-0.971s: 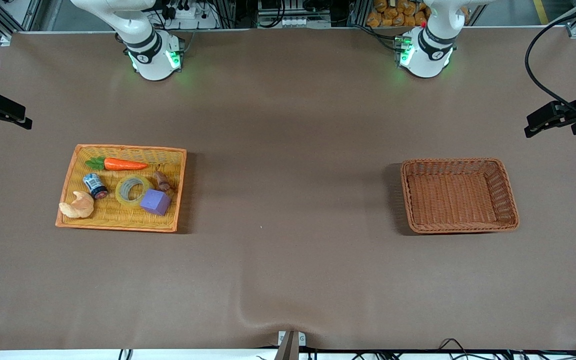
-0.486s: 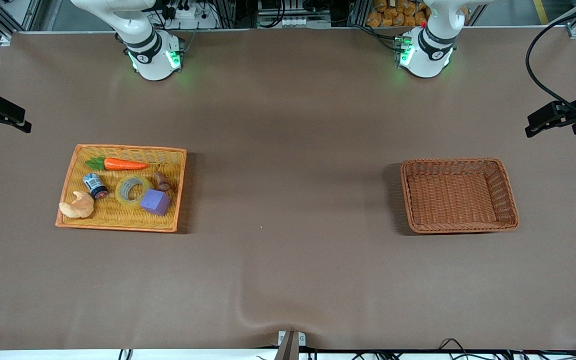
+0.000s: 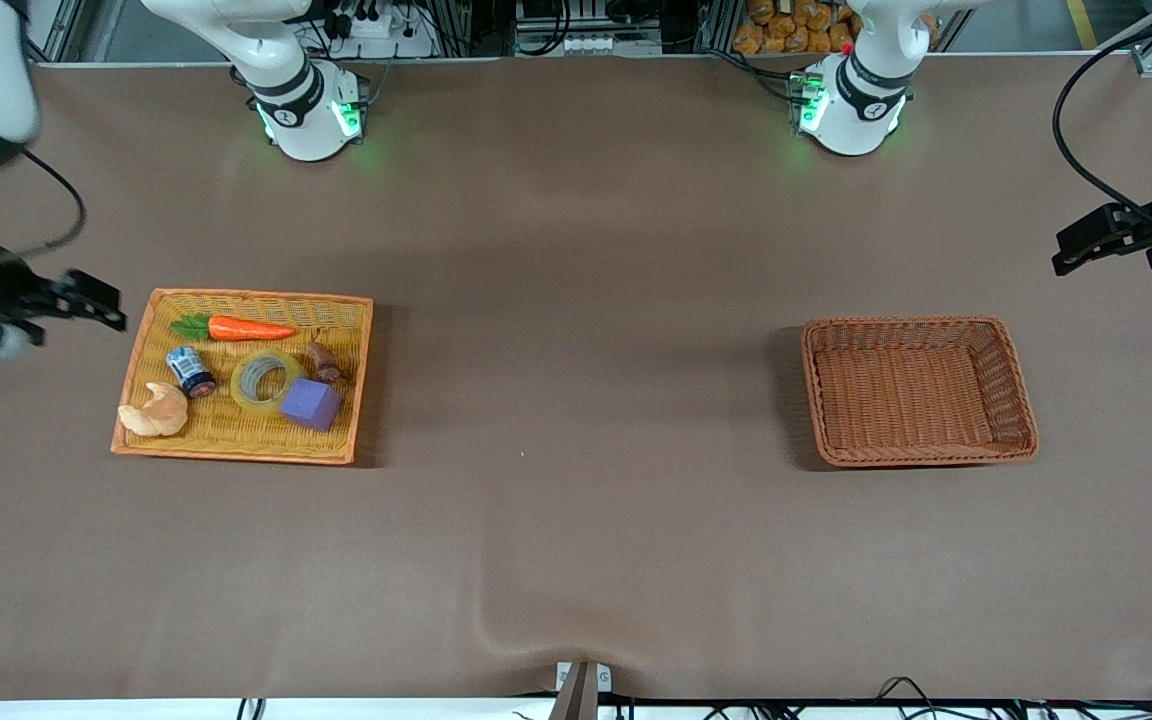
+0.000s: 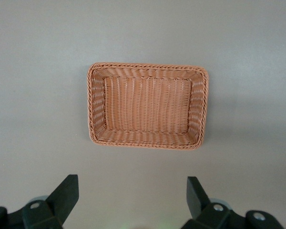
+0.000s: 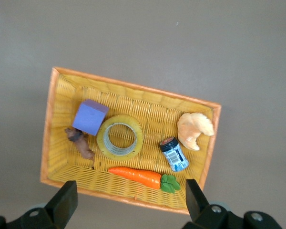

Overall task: Transfer tape with both arms
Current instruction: 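Reach the right gripper down to the tape roll in the yellow tray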

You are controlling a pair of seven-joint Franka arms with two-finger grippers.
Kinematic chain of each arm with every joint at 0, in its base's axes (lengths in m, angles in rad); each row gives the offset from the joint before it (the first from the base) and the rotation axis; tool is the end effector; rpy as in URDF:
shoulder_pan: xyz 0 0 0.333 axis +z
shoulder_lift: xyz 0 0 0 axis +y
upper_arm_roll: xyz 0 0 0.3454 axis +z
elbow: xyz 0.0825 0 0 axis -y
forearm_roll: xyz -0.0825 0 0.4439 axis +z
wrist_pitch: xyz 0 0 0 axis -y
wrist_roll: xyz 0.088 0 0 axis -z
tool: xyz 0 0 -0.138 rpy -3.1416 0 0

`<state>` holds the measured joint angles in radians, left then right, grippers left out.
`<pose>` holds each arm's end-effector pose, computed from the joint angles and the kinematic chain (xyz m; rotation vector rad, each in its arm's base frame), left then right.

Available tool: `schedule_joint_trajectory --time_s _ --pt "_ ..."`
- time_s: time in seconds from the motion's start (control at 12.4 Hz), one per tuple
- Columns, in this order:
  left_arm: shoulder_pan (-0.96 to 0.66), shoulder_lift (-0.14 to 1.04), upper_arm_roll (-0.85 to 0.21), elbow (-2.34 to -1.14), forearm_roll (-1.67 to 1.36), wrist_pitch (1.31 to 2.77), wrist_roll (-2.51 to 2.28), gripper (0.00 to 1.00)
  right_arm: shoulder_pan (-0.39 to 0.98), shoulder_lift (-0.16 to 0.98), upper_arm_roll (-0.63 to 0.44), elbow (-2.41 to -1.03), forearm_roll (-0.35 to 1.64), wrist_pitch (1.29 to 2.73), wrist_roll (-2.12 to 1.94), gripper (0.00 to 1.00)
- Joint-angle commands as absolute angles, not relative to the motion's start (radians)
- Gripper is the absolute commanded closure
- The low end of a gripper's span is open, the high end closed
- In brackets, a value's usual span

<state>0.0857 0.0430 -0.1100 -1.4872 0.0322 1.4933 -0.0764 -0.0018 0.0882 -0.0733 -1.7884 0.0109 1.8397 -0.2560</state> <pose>0.6202 -0.0089 0.6340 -3.1107 -0.0840 0.0548 0.6419 -0.0460 0.4738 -3.1187 -0.2783 0.0556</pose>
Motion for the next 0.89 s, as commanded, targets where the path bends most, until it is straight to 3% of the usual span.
schedule_joint_trajectory --time_s 0.0,0.16,0.32,0.49,0.81 --pt "0.084 0.058 -0.115 -1.459 0.049 1.482 -0.075 0.00 -0.014 0.165 -0.063 -1.828 0.000 1.878 -0.268 0.00" --pt "0.077 0.067 -0.118 -1.443 0.049 1.482 -0.074 0.00 0.001 0.222 -0.063 -1.866 -0.009 1.957 -0.282 0.00" --pt "0.083 0.075 -0.118 -1.442 0.049 1.482 -0.066 0.00 -0.008 0.210 -0.061 -2.038 -0.011 2.169 -0.352 0.00" --pt "0.083 0.078 -0.117 -1.442 0.049 1.482 -0.060 0.00 -0.005 0.230 -0.063 -2.126 -0.011 2.331 -0.364 0.00" --pt "0.075 0.092 -0.118 -1.440 0.046 1.483 -0.066 0.00 -0.006 0.330 -0.063 -2.126 -0.011 2.411 -0.364 0.00"
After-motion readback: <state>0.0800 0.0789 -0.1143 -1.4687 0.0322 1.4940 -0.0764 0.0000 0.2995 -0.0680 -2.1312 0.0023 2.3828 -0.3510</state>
